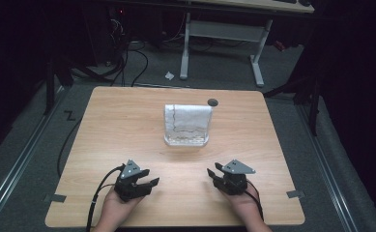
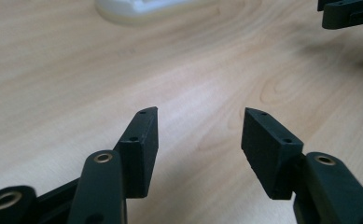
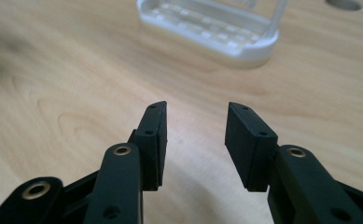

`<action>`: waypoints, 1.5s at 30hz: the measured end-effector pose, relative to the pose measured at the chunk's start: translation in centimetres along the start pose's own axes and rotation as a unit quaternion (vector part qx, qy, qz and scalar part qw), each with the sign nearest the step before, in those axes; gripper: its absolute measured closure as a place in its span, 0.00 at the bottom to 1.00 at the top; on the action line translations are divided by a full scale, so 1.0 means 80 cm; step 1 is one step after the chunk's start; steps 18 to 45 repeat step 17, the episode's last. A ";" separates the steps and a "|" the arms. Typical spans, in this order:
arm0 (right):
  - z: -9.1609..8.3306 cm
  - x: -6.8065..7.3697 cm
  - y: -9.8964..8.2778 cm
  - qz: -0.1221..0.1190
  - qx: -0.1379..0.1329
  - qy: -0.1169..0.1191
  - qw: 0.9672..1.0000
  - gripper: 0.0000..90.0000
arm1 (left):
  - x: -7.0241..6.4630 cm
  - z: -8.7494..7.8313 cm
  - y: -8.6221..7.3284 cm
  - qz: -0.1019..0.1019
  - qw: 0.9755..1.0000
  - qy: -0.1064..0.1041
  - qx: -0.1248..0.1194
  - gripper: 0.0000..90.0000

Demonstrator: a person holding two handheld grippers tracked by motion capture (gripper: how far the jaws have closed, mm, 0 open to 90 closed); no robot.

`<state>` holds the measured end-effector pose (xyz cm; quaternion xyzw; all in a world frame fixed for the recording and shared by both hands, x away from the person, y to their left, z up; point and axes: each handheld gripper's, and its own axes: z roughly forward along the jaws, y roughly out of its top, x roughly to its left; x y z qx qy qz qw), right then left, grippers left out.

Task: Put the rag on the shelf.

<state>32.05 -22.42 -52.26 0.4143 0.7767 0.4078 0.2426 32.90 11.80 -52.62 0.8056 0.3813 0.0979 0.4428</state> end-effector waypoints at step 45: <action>0.014 -0.003 -0.014 -0.010 0.038 0.019 0.999 0.63 | -0.007 0.008 0.002 0.022 1.000 -0.005 0.009 0.50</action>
